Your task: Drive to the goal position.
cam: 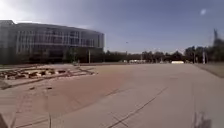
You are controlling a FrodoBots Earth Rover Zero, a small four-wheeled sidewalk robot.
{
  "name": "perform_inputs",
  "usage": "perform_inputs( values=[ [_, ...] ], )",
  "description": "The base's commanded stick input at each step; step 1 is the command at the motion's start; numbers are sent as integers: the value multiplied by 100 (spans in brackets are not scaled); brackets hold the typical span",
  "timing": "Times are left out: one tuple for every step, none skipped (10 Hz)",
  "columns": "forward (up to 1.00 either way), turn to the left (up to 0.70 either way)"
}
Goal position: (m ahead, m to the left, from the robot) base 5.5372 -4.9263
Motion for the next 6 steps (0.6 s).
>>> perform_inputs(
  values=[
    [100,-39],
    [100,-39],
    [100,-39],
    [100,-39],
    [100,-39],
    [100,-39]
  ],
)
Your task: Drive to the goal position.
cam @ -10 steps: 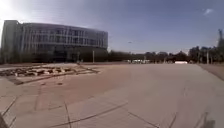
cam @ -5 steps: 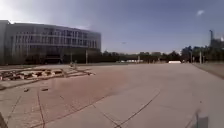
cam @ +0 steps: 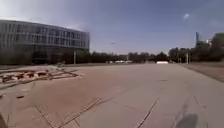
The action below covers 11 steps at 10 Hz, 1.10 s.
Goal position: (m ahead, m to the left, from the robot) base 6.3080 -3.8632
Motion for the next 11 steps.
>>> perform_inputs(
  values=[
    [100,-39],
    [100,-39],
    [100,-39],
    [100,-39],
    [100,-39],
    [100,-39],
    [100,-39],
    [100,-39],
    [100,-39],
    [100,-39],
    [100,-39]
  ],
)
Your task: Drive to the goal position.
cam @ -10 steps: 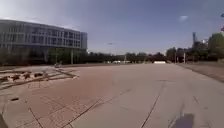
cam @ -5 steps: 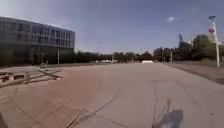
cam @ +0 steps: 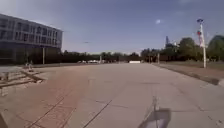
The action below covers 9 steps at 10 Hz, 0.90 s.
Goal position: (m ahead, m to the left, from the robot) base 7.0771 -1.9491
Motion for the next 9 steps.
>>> perform_inputs(
  values=[
    [100,-39],
    [100,-39],
    [100,-39],
    [100,-39],
    [100,-39],
    [100,1],
    [100,1],
    [100,1],
    [100,1]
  ],
)
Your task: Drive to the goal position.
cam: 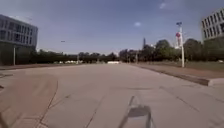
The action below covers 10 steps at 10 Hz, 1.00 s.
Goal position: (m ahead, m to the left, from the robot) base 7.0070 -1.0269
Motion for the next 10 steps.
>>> perform_inputs(
  values=[
    [100,1],
    [100,1],
    [100,1],
    [100,1],
    [100,1],
    [100,1],
    [100,1],
    [100,1],
    [100,1],
    [100,1]
  ],
)
